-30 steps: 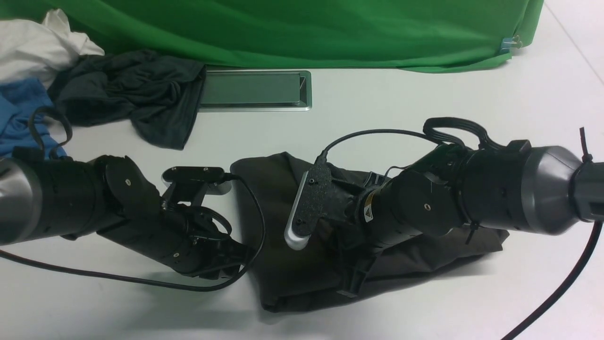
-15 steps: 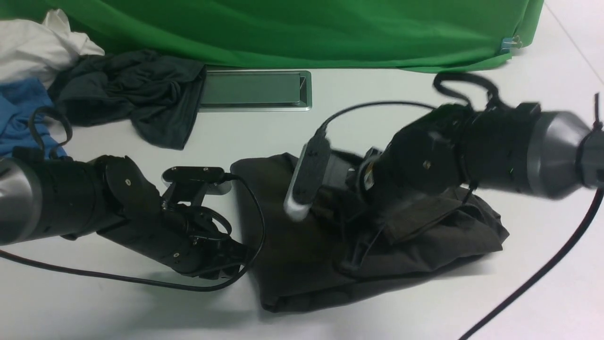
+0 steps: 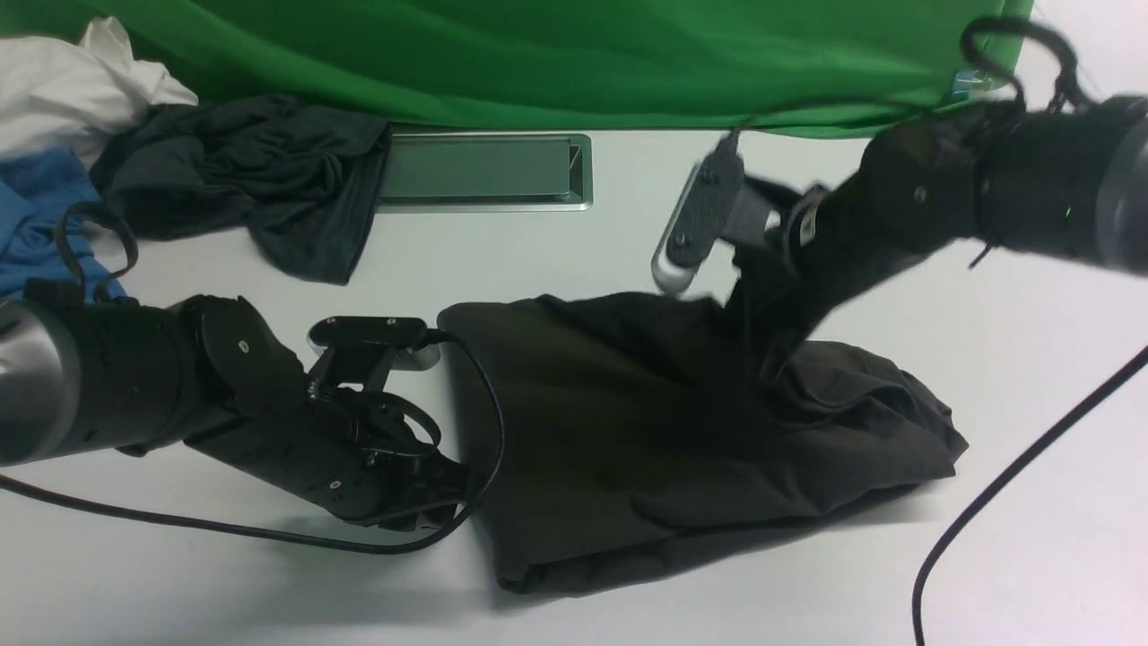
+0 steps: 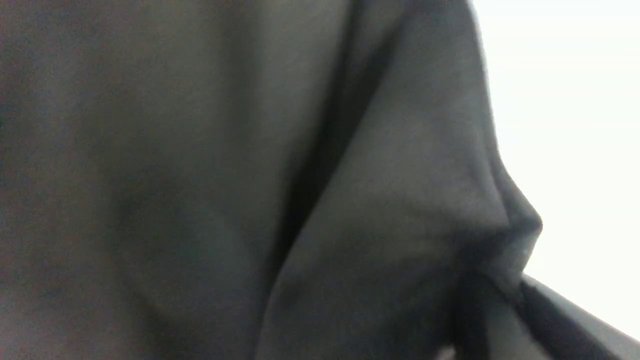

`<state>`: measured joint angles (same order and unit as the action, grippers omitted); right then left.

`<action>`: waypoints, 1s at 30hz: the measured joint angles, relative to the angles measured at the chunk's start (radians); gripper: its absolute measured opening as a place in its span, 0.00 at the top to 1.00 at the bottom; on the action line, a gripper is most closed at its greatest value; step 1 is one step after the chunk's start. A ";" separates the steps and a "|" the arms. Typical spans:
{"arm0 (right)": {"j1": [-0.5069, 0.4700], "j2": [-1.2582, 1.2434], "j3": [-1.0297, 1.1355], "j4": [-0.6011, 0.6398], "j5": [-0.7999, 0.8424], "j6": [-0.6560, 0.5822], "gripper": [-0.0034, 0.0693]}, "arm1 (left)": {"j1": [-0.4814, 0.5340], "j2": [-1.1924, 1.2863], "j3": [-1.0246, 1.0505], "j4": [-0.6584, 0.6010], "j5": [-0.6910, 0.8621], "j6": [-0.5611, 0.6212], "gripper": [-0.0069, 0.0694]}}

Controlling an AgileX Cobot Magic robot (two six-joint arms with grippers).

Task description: Fold a long-sleeved shirt on a white desktop.

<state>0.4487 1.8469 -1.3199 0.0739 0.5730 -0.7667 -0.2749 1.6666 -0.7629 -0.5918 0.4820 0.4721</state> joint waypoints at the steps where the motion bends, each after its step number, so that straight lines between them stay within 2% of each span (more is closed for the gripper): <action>1: -0.002 0.000 -0.004 0.000 -0.004 -0.010 0.89 | 0.000 0.000 0.000 0.000 0.000 0.000 0.88; 4: -0.012 0.005 -0.029 -0.003 -0.068 -0.062 0.89 | 0.000 0.000 0.000 0.000 0.000 0.000 0.88; 11: -0.054 0.035 -0.032 -0.024 -0.102 -0.072 0.89 | 0.000 0.000 0.000 0.000 0.001 -0.002 0.88; 14: -0.090 0.047 -0.032 -0.028 -0.121 -0.072 0.84 | 0.000 0.000 0.000 0.000 0.006 -0.001 0.88; 17: -0.116 0.048 -0.032 -0.029 -0.180 -0.072 0.72 | 0.000 0.000 0.000 0.000 0.007 -0.001 0.88; 18: -0.125 0.048 -0.032 -0.029 -0.207 -0.068 0.64 | 0.000 0.000 0.000 0.000 0.007 -0.001 0.88; 20: -0.128 0.048 -0.032 -0.029 -0.219 -0.061 0.60 | 0.000 0.000 0.000 0.000 0.007 -0.001 0.88; 21: -0.134 0.048 -0.032 -0.030 -0.231 -0.042 0.50 | 0.000 0.000 0.000 0.000 0.010 -0.001 0.88; 22: -0.133 0.048 -0.032 -0.030 -0.231 -0.036 0.50 | 0.000 0.000 0.000 0.000 0.010 -0.001 0.88; 24: -0.135 0.040 -0.032 -0.030 -0.218 -0.011 0.40 | 0.000 0.000 0.000 0.000 0.028 0.000 0.88; 30: -0.136 -0.065 -0.032 -0.032 -0.107 0.026 0.34 | 0.000 -0.015 0.000 0.000 0.116 0.002 0.88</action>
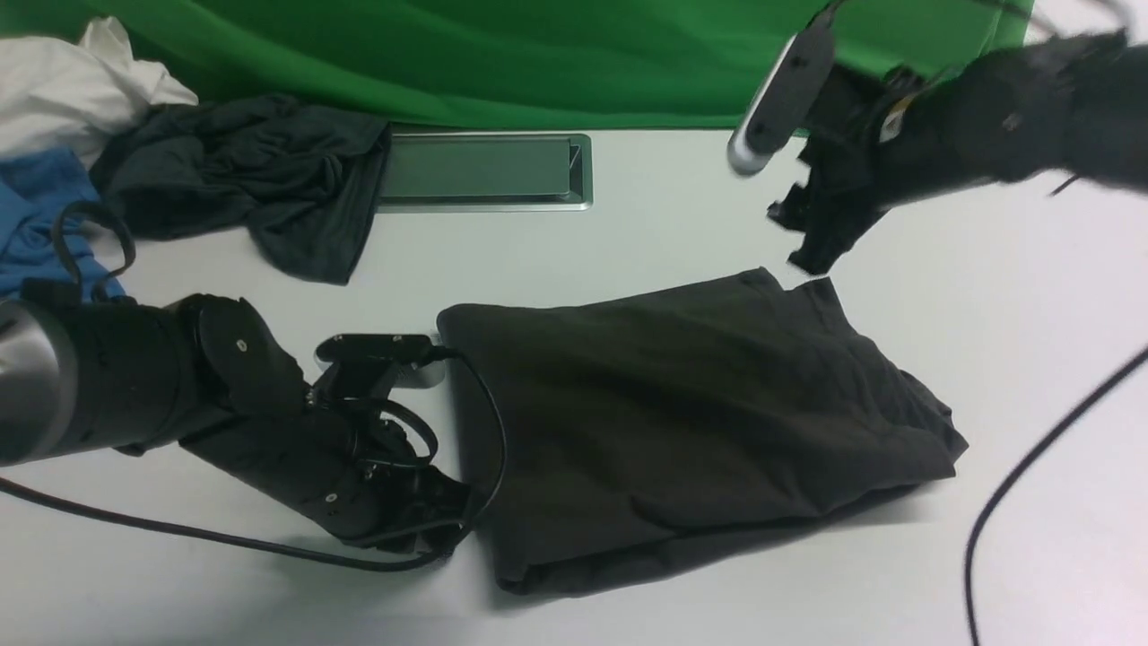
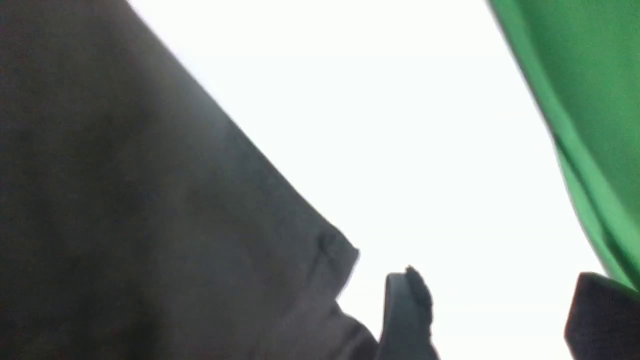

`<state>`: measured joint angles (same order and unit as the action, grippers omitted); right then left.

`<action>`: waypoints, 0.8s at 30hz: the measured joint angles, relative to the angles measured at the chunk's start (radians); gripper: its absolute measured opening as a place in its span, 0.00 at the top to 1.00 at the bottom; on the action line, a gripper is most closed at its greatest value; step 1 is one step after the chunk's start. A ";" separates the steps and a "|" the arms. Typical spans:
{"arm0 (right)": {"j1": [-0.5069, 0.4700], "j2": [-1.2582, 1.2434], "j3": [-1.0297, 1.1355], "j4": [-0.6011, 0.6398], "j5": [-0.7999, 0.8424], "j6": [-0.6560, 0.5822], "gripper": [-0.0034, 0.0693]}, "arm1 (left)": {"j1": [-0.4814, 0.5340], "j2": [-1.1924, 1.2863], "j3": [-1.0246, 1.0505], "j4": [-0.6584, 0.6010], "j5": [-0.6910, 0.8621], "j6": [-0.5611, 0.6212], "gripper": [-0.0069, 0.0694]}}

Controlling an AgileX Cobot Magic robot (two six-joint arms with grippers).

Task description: Fold a long-sleeved shirt on a white desktop.

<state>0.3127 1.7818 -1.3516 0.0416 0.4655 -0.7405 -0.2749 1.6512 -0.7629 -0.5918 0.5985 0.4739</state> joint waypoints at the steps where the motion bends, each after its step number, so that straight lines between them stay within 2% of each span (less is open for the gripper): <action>1: -0.001 -0.033 0.000 0.000 0.022 0.026 0.34 | 0.000 -0.012 -0.001 0.001 0.015 0.000 0.87; 4: -0.011 -0.092 0.000 0.001 0.049 0.107 0.34 | 0.000 -0.066 -0.026 0.003 0.066 0.001 0.86; 7: -0.055 -0.169 0.003 0.003 0.065 0.287 0.35 | 0.000 -0.160 -0.096 0.003 0.120 0.001 0.83; 8: -0.058 -0.172 0.004 0.003 0.067 0.303 0.35 | 0.000 -0.171 -0.100 0.003 0.120 0.000 0.83; 9: -0.081 -0.196 0.021 0.003 0.075 0.341 0.42 | 0.000 -0.210 -0.129 0.003 0.125 -0.007 0.81; 10: -0.083 -0.196 0.023 0.004 0.075 0.345 0.42 | 0.000 -0.215 -0.137 0.003 0.126 -0.009 0.81; 12: -0.116 -0.234 0.100 0.004 0.077 0.394 0.70 | 0.000 -0.280 -0.181 -0.008 0.120 -0.014 0.78; 13: -0.124 -0.242 0.129 0.005 0.072 0.415 0.79 | 0.000 -0.291 -0.189 -0.012 0.115 -0.014 0.77; 16: -0.151 -0.255 0.236 0.007 0.056 0.495 0.90 | 0.000 -0.299 -0.197 -0.031 0.106 -0.016 0.73; 19: -0.161 -0.256 0.335 0.007 0.051 0.539 0.92 | -0.005 -0.265 -0.197 -0.034 0.101 -0.018 0.71; 24: -0.165 -0.244 0.458 0.007 0.031 0.583 0.92 | -0.087 -0.116 -0.197 -0.059 0.018 -0.017 0.70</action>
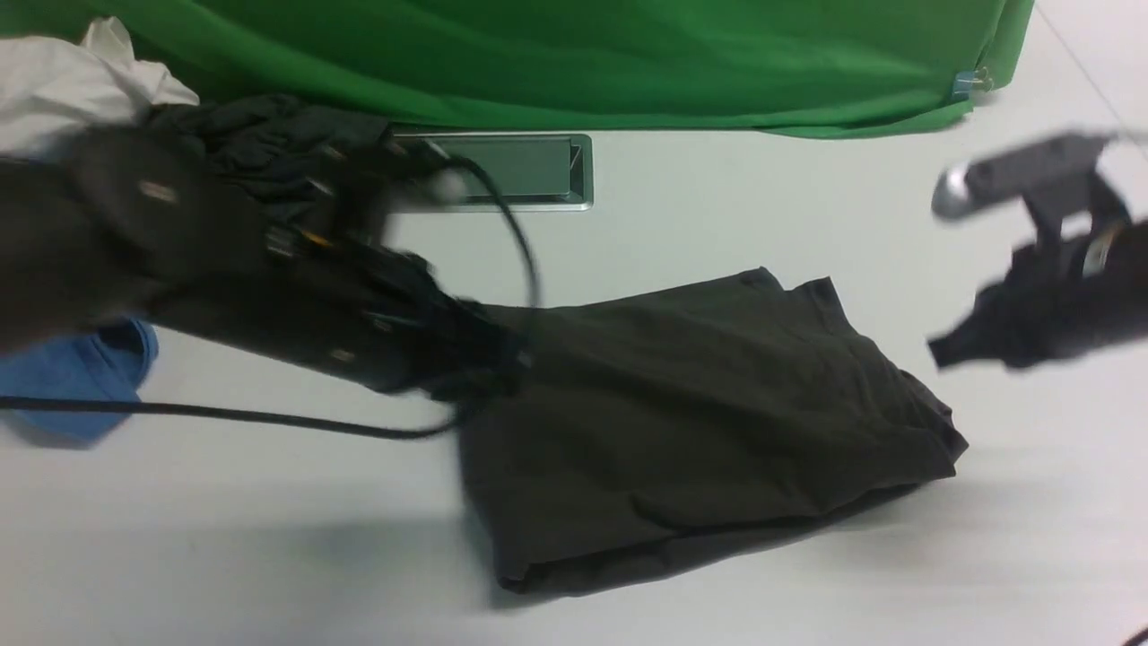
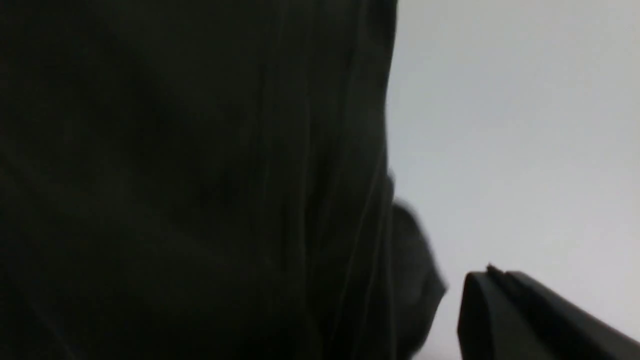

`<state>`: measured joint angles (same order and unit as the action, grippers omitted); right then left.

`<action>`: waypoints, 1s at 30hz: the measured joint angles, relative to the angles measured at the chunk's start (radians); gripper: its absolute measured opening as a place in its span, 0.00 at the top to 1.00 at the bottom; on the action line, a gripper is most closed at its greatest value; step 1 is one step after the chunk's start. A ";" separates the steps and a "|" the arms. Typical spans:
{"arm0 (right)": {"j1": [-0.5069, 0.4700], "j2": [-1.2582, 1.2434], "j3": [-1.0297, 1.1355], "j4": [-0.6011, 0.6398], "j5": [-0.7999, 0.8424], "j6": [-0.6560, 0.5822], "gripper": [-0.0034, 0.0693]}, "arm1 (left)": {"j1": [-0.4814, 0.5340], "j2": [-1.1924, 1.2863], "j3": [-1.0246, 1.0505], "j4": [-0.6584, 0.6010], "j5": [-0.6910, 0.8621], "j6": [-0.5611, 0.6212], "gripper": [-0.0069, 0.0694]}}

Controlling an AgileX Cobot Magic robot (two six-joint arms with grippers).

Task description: Fold a long-sleeved shirt on a white desktop.

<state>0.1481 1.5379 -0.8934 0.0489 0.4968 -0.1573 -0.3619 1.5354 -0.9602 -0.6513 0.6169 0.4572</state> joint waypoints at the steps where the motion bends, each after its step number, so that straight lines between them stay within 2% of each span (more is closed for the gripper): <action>1: -0.001 0.007 0.009 0.000 -0.002 0.007 0.92 | -0.021 0.035 0.000 -0.010 -0.014 0.007 0.70; 5: -0.008 0.027 0.026 0.000 -0.002 0.023 0.92 | -0.121 0.153 0.000 -0.019 -0.038 0.013 0.70; 8: -0.009 0.029 0.028 0.000 -0.001 0.030 0.92 | -0.155 0.228 0.000 -0.003 -0.048 0.001 0.70; 17: -0.010 0.029 0.028 0.000 0.016 0.031 0.92 | -0.153 0.272 -0.014 0.070 -0.055 -0.092 0.70; 21: -0.011 0.029 0.028 0.000 0.017 0.036 0.92 | -0.153 0.260 -0.020 0.194 -0.038 -0.154 0.70; 22: -0.011 0.029 0.028 0.000 0.017 0.041 0.92 | -0.153 0.249 -0.022 0.303 -0.028 -0.221 0.70; 23: -0.011 0.029 0.028 0.000 0.017 0.041 0.92 | -0.153 0.248 -0.022 0.318 -0.028 -0.232 0.70; 25: -0.011 0.029 0.028 0.000 0.014 0.055 0.91 | -0.138 0.232 -0.022 0.508 -0.005 -0.375 0.70; 26: -0.011 0.029 0.028 0.000 0.013 0.058 0.91 | -0.125 0.227 -0.021 0.555 0.005 -0.411 0.70; 30: -0.012 0.029 0.028 0.001 -0.004 0.065 0.91 | -0.079 0.218 -0.017 0.572 0.024 -0.414 0.70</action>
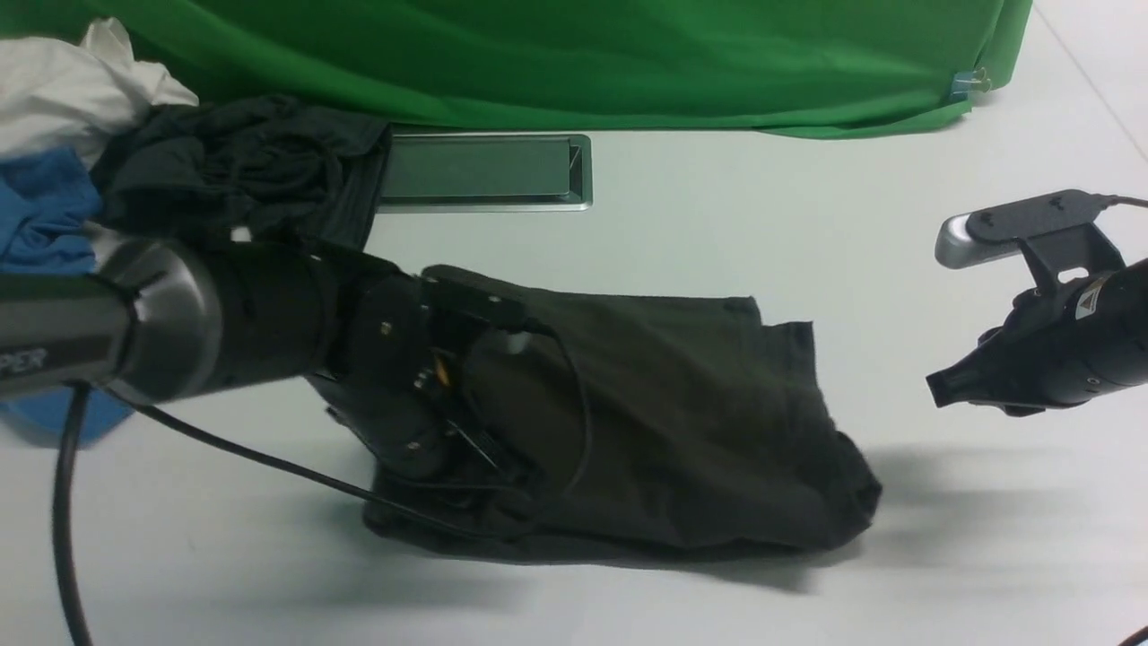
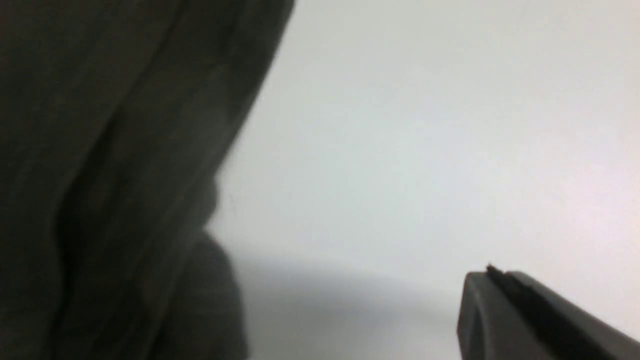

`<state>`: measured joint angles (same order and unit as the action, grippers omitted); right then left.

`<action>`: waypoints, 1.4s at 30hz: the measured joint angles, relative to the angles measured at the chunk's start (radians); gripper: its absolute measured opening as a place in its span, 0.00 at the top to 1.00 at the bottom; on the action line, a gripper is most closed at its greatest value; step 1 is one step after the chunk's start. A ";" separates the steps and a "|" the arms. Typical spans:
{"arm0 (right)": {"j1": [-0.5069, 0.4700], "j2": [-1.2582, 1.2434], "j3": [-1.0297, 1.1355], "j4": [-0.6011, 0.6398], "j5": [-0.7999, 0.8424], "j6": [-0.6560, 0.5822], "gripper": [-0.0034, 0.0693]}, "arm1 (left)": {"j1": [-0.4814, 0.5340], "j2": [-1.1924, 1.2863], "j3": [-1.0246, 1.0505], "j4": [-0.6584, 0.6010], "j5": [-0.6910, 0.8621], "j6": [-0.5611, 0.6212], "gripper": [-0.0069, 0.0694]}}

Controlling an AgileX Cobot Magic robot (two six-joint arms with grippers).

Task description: Fold a long-sleeved shirt on a white desktop.

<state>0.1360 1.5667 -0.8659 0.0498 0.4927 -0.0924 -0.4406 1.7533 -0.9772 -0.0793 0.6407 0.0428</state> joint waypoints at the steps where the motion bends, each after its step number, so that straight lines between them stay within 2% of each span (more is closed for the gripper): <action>1: 0.000 0.000 0.000 0.001 -0.002 0.002 0.91 | 0.004 0.000 0.001 -0.022 0.002 0.026 0.70; 6: 0.000 0.000 0.000 0.064 -0.030 -0.018 0.90 | 0.011 -0.009 0.006 -0.100 0.002 0.107 0.70; 13: 0.010 -0.047 0.000 0.307 -0.026 -0.273 0.91 | 0.011 -0.120 0.014 -0.109 0.036 0.120 0.70; 17: 0.015 -0.112 0.000 0.326 -0.034 -0.309 0.92 | 0.011 -0.214 0.014 -0.109 0.064 0.123 0.71; 23: 0.015 -0.271 0.001 0.331 -0.017 -0.327 0.92 | 0.011 -0.392 0.015 -0.118 0.119 0.123 0.84; 28: 0.015 -0.489 0.012 0.331 0.042 -0.324 0.92 | 0.011 -0.568 0.015 -0.221 0.118 0.127 0.88; 33: 0.015 -0.819 0.106 0.291 0.003 -0.293 0.92 | 0.011 -0.785 0.015 -0.303 0.159 0.170 0.88; 38: 0.015 -1.116 0.237 0.245 -0.054 -0.290 0.92 | 0.011 -0.960 0.018 -0.231 0.264 0.114 0.88; 40: 0.015 -1.252 0.328 0.237 -0.098 -0.289 0.91 | 0.011 -1.089 0.059 -0.122 0.335 0.025 0.88; 42: 0.015 -1.293 0.359 0.235 -0.116 -0.288 0.91 | 0.011 -1.130 0.083 -0.088 0.354 -0.010 0.88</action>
<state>0.1513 0.2732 -0.5070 0.2848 0.3766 -0.3807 -0.4291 0.6234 -0.8941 -0.1676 0.9942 0.0332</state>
